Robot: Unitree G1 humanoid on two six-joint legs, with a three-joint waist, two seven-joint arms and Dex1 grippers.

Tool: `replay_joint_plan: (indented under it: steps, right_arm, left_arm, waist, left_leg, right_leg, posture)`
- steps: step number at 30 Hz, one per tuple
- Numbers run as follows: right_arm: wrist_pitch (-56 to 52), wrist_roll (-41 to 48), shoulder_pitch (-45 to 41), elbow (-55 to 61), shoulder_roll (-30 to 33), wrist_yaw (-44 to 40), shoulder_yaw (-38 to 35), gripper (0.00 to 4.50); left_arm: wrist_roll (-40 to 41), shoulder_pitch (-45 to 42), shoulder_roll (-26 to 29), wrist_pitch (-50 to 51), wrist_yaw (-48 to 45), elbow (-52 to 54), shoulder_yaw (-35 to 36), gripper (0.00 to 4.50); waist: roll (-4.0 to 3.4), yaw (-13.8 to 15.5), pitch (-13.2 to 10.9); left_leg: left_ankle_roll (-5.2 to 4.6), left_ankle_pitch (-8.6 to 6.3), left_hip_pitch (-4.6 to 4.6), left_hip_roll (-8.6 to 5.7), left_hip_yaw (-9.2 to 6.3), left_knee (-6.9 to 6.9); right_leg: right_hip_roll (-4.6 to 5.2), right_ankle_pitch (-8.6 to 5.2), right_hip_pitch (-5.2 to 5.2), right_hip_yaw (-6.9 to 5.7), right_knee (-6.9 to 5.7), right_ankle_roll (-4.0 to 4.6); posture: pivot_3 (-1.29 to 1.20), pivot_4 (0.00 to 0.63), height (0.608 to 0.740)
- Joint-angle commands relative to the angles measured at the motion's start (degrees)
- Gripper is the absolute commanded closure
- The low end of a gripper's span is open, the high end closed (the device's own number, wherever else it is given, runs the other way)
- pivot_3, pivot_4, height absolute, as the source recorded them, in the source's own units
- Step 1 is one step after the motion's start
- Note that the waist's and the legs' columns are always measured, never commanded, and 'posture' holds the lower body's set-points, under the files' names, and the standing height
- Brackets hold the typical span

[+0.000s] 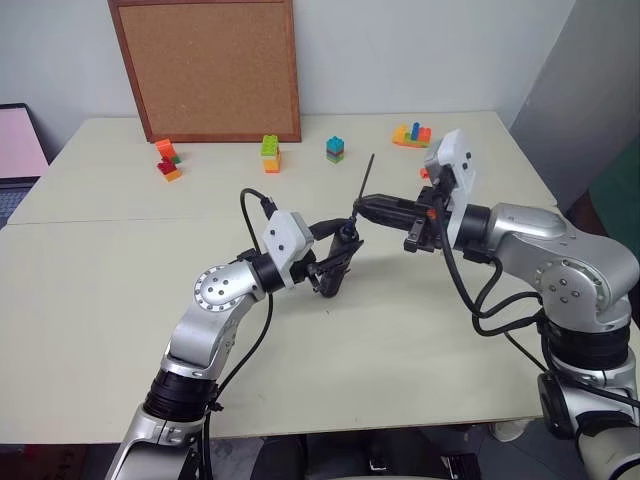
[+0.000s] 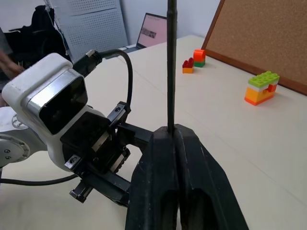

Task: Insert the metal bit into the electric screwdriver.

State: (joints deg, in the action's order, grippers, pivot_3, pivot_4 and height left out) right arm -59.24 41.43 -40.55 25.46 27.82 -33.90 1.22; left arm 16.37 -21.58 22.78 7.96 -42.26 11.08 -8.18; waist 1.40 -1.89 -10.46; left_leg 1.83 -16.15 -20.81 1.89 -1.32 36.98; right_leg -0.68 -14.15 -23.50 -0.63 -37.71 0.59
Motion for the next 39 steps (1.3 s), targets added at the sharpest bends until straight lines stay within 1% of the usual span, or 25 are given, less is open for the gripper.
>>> replay_joint_plan:
  steps: [1,2,4,5,9,13,18,24,31,36,39]
  right_arm:
    - [-1.0,1.7,-0.3,2.1,0.0,-2.8,3.9,3.29]
    - [-0.8,1.9,-0.5,2.0,0.2,-2.9,3.5,3.16]
    - [-0.8,2.2,-0.9,1.7,0.3,-2.8,2.7,2.69]
    - [-0.7,2.3,-1.0,1.7,0.5,-3.0,2.4,2.55]
    - [-0.2,2.4,-1.3,1.6,0.9,-3.2,1.5,1.68]
    - [-0.2,3.0,-1.9,1.6,1.2,-3.5,0.3,1.65]
    - [0.3,4.4,-4.6,0.1,1.7,-3.1,-3.0,1.65]
    - [0.7,5.1,-6.5,-1.2,0.4,-2.0,-4.4,1.65]
    - [0.8,5.9,-7.5,-2.1,-0.8,-0.5,-4.5,1.65]
    - [1.3,5.4,-7.7,-2.7,-1.0,-0.2,-4.0,1.65]
    - [2.3,3.9,-6.7,-2.5,0.6,-1.2,-3.3,1.65]
  left_arm:
    - [-2.6,-0.7,1.0,0.0,2.7,-0.3,2.2,2.92]
    - [-2.6,-0.7,1.0,0.0,2.7,-0.3,2.2,2.92]
    - [-2.5,-0.6,1.1,0.2,2.7,0.0,2.1,2.92]
    - [-2.5,-0.5,1.1,0.2,2.6,0.2,2.1,2.92]
    - [-2.5,-0.4,1.2,0.5,2.6,0.5,1.9,2.92]
    - [-2.3,-0.4,1.3,0.8,2.7,0.9,1.9,2.92]
    - [-2.2,-0.1,1.6,1.1,2.9,1.4,1.9,2.92]
    - [-2.0,0.3,1.4,1.1,3.7,1.8,2.1,2.92]
    - [-0.8,2.1,0.2,2.0,6.0,5.3,2.5,2.92]
    - [-1.1,3.3,0.4,2.2,6.4,5.9,2.3,2.92]
    - [-1.5,3.2,0.7,2.3,6.7,5.6,2.3,2.92]
  waist:
    - [0.0,0.0,0.0]
    - [0.0,0.0,0.0]
    - [0.0,0.0,0.0]
    - [0.01,0.0,0.0]
    - [0.02,0.0,0.0]
    - [0.02,0.0,-0.1]
    - [0.0,0.0,-0.1]
    - [0.01,0.0,-0.1]
    - [0.0,0.1,-0.1]
    - [0.0,0.1,-0.1]
    - [0.0,0.1,-0.1]
  left_leg:
    - [0.0,0.0,0.0,0.0,-0.01,0.0]
    - [0.0,0.0,0.01,0.0,-0.01,0.0]
    - [0.0,0.01,-0.08,0.0,0.0,0.0]
    - [0.01,0.01,-0.12,0.0,0.01,0.0]
    - [0.01,0.01,-0.23,0.0,0.05,-0.01]
    - [0.01,0.01,-0.32,0.0,0.06,-0.01]
    - [0.01,0.01,-0.71,-0.01,0.05,0.01]
    - [0.01,0.01,-0.76,-0.01,0.08,0.02]
    - [0.01,0.02,-0.77,0.01,0.05,0.02]
    - [0.01,0.01,-0.79,0.0,0.06,0.03]
    - [0.01,0.02,-0.8,0.0,0.07,0.04]
  right_leg:
    - [0.0,0.0,-0.02,-0.01,0.0,0.0]
    - [0.0,0.0,-0.06,-0.01,0.0,0.0]
    - [0.0,0.0,-0.2,0.0,0.0,0.0]
    - [0.0,0.0,-0.24,0.0,0.0,0.0]
    - [0.0,0.0,-0.34,0.07,0.02,0.0]
    - [0.0,0.0,-0.44,0.08,0.04,0.0]
    - [-0.02,0.0,-0.74,0.04,0.03,0.0]
    - [-0.01,0.0,-0.75,0.06,0.08,0.0]
    - [-0.02,0.0,-0.76,0.03,0.06,0.0]
    - [-0.01,0.0,-0.76,0.07,0.07,0.0]
    - [-0.01,0.0,-0.76,0.05,0.07,0.0]
  posture:
    - [0.0,0.15,0.74]
    - [0.0,0.15,0.74]
    - [0.0,0.15,0.74]
    - [0.0,0.15,0.74]
    - [0.0,0.15,0.74]
    - [0.0,0.15,0.74]
    - [0.0,0.15,0.74]
    - [0.0,0.15,0.74]
    - [0.0,0.15,0.74]
    - [0.0,0.15,0.74]
    - [0.0,0.15,0.74]
